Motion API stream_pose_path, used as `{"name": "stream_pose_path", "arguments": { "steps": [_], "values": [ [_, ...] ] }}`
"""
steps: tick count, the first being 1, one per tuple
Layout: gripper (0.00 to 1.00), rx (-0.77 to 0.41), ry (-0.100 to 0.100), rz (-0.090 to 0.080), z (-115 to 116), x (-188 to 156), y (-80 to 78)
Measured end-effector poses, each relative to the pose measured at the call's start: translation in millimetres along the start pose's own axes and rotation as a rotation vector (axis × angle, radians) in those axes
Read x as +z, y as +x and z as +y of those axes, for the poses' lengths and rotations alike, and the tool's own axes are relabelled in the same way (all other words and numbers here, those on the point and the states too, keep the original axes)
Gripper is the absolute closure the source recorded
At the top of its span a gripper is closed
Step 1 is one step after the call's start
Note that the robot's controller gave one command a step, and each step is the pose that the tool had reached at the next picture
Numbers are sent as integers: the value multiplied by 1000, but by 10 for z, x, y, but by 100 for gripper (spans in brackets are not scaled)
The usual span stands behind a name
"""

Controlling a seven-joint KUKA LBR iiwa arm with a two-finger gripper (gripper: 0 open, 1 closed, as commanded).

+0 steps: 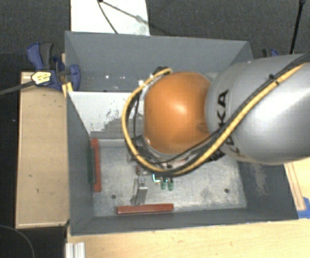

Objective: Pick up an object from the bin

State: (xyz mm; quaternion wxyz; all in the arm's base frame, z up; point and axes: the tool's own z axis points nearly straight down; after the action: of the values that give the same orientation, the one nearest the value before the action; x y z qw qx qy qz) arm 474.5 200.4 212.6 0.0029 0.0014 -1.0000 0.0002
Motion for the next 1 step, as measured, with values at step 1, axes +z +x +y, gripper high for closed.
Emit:
{"name": "stream_pose_path", "arguments": {
  "steps": [1],
  "values": [
    [0,46,0,-3,-913,1457,-193]
  ]
}}
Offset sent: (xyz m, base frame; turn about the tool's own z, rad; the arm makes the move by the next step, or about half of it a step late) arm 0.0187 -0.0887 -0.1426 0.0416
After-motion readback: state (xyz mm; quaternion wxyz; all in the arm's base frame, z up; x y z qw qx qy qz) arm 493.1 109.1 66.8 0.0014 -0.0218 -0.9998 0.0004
